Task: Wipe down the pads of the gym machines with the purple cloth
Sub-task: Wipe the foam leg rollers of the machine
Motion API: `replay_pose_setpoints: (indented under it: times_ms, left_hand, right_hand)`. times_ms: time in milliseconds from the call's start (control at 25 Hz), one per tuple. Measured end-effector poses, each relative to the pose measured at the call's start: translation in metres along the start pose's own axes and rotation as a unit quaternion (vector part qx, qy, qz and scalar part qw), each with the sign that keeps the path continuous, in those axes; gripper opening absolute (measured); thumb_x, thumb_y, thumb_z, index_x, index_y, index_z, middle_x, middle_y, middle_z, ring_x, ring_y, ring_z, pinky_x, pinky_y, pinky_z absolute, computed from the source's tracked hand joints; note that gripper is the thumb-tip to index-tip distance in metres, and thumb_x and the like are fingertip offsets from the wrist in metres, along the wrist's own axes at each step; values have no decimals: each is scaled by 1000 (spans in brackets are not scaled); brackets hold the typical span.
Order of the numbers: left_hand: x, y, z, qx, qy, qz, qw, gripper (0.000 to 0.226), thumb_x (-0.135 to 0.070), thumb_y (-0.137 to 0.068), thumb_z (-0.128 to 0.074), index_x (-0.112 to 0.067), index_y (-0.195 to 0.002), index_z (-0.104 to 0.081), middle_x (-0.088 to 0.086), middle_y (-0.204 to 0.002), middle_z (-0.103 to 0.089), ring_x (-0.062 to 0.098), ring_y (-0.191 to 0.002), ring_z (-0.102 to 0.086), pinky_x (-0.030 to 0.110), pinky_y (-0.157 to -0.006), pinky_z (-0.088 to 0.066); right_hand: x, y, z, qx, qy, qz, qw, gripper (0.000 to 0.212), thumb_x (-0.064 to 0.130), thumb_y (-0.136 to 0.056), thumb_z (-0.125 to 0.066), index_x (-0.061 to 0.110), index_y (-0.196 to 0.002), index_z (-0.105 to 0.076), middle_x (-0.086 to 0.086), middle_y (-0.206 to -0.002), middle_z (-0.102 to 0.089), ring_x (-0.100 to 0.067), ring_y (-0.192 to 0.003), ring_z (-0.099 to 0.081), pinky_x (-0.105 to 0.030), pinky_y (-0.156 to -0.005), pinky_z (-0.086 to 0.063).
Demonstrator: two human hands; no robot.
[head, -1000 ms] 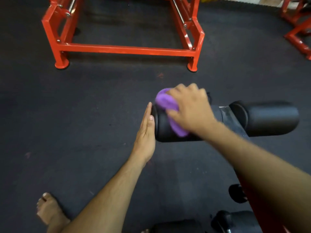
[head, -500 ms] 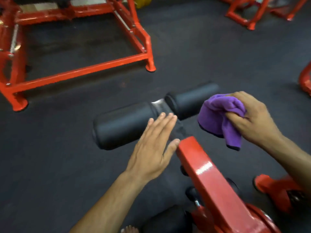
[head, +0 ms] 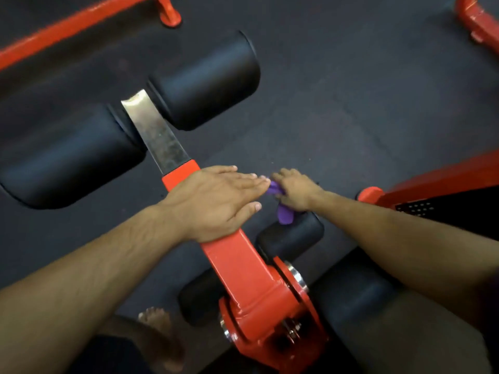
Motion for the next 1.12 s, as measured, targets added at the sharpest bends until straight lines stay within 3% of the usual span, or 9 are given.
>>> replay_pose_setpoints:
  times_ms: [80,280,360,480,560,800,880,1000,1120]
  left_hand:
    - [0,0,0,-42,13,-26,999,64,-46,-105,-19,-17,-152,-51,-3,-154,-52,10,-144,-46,41,-122,-34]
    - [3,3,-3,-48,-15,-25,998,57,-41,-105,-28,-16,-148,-57,0,-142,-64,12,-135,-57,42,-122,-33]
    - [4,1,-3,-38,-7,-20,999,57,-40,-104,-29,-16,-146,-58,0,-139,-66,12,-133,-59,41,-122,-31]
    - [3,2,-2,-36,-7,-20,999,56,-38,-103,-29,-16,-145,-59,0,-139,-67,13,-132,-60,42,-122,-31]
    - [3,4,-3,-29,-3,-20,999,56,-38,-104,-28,-16,-147,-58,0,-141,-65,12,-134,-58,41,-124,-29]
    - [7,4,-5,-28,-7,-1,1000,60,-36,-105,-25,-9,-152,-49,6,-151,-56,16,-144,-47,46,-127,-23]
    - [8,5,-3,-36,-22,57,998,62,-35,-105,-24,-4,-157,-40,12,-158,-47,22,-150,-39,48,-129,-13]
    - [13,18,2,-92,13,284,954,71,-40,-104,-22,-2,-164,-13,18,-171,-13,27,-160,-8,47,-130,3]
    - [7,31,-3,-162,87,449,874,75,-45,-105,-20,-3,-164,1,14,-173,1,22,-160,7,42,-130,4]
  right_hand:
    - [14,-6,-48,80,73,53,993,55,38,-92,-61,20,-142,-46,-14,-138,-48,-38,-125,-48,-51,-97,-49]
    - [31,11,-146,239,231,223,916,64,54,-95,-54,32,-152,-37,-12,-150,-36,-36,-132,-41,-48,-102,-43]
    - [2,8,-139,235,268,183,916,61,56,-99,-46,36,-155,-30,-10,-158,-29,-35,-136,-37,-48,-106,-40]
    - [-76,-4,-117,252,244,0,936,63,46,-100,-49,31,-157,-25,-14,-160,-23,-40,-142,-30,-54,-114,-35]
    - [-77,-7,-120,247,237,-18,939,62,47,-97,-43,25,-154,-29,-15,-157,-29,-43,-140,-31,-57,-112,-36]
    - [29,15,-157,310,220,206,902,68,37,-95,-61,24,-155,-30,-13,-154,-31,-38,-130,-40,-49,-107,-42]
    - [-1,4,-149,287,227,157,917,69,39,-97,-59,27,-157,-27,-13,-159,-27,-40,-136,-38,-52,-111,-38]
    - [-45,-8,-128,322,232,37,917,73,30,-96,-63,29,-158,-25,-12,-163,-23,-39,-147,-27,-49,-119,-29]
    - [-63,-18,-86,352,201,-56,912,73,22,-79,-80,26,-146,-51,-7,-141,-58,-25,-130,-55,-30,-109,-43]
Point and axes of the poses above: each hand's wrist, its own y-axis away from the middle knuckle, its own z-axis out of the back of the hand, x = y × z, the point moved 5 cm from there along -y, towards the middle knuckle
